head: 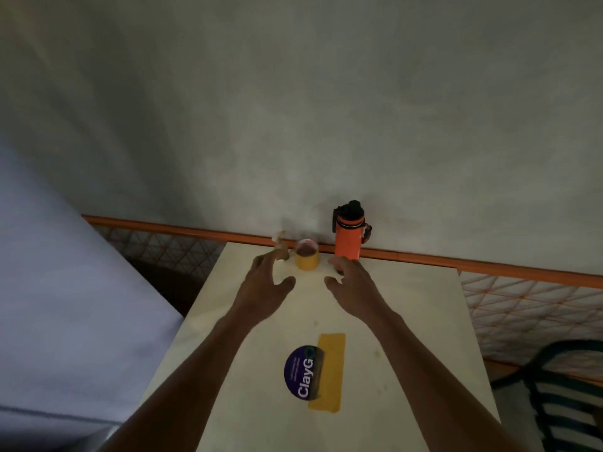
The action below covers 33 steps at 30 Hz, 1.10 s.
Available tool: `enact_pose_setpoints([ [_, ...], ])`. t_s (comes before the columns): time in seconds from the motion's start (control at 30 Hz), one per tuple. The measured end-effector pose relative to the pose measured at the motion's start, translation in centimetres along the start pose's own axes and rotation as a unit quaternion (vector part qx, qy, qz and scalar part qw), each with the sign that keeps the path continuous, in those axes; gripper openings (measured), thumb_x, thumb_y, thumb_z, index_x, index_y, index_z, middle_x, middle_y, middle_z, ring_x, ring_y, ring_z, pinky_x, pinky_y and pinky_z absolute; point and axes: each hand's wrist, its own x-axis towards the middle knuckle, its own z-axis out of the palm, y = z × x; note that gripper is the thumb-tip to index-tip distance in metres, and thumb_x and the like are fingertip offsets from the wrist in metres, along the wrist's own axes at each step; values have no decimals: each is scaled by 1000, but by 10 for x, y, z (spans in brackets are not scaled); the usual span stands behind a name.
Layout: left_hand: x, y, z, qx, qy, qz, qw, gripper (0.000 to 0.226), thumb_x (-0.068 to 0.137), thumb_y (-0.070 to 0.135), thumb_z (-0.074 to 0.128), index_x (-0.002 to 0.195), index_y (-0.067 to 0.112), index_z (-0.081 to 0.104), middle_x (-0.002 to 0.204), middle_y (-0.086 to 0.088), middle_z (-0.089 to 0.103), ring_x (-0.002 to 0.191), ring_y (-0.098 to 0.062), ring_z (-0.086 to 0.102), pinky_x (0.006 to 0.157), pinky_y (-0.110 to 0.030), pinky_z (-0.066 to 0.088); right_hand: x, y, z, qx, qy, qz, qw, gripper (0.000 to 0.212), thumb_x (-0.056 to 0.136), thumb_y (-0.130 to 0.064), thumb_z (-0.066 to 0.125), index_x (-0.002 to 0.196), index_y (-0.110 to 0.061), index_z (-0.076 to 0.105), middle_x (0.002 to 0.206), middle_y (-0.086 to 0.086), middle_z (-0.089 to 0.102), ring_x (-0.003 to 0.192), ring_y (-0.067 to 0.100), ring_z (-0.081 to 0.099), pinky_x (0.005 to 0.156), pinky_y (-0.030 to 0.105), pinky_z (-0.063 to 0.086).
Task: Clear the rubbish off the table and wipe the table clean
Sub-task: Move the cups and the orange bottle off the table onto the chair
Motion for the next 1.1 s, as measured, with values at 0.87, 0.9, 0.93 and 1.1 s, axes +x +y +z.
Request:
enact_pose_setpoints([
  [0.87, 259, -164, 97, 21, -3, -23, 1000, 29, 105, 38, 42, 132, 43, 48, 124, 8, 65, 114, -24, 62, 93, -44, 48, 267, 73, 161, -74, -20, 93, 993, 106, 77, -27, 81, 155, -24, 9, 155, 11, 16, 142, 38, 25, 108, 50, 37],
  [0.9, 259, -167, 99, 16, -1, -23, 1000, 26, 105, 40, 41, 129, 45, 48, 120, 10, 67, 110, -24, 64, 92, -44, 49, 267, 74, 163, -83, -10, 91, 992, 104, 77, -25, 81, 155, -24, 11, 154, 11, 19, 141, 37, 28, 107, 49, 39],
  [0.93, 260, -168, 100, 14, -1, -25, 1000, 25, 104, 41, 41, 128, 45, 47, 118, 10, 68, 108, -25, 65, 92, -44, 51, 267, 75, 164, -89, 3, 91, 992, 103, 77, -24, 80, 154, -24, 13, 152, 10, 21, 139, 37, 30, 106, 48, 41],
  [1.1, 246, -168, 100, 40, 1, -17, 999, 31, 104, 38, 44, 135, 39, 45, 120, -4, 69, 108, -34, 66, 90, -48, 53, 248, 75, 169, -92, 22, 89, 992, 104, 72, -27, 82, 153, -24, 18, 150, 8, 23, 133, 39, 39, 101, 46, 45],
])
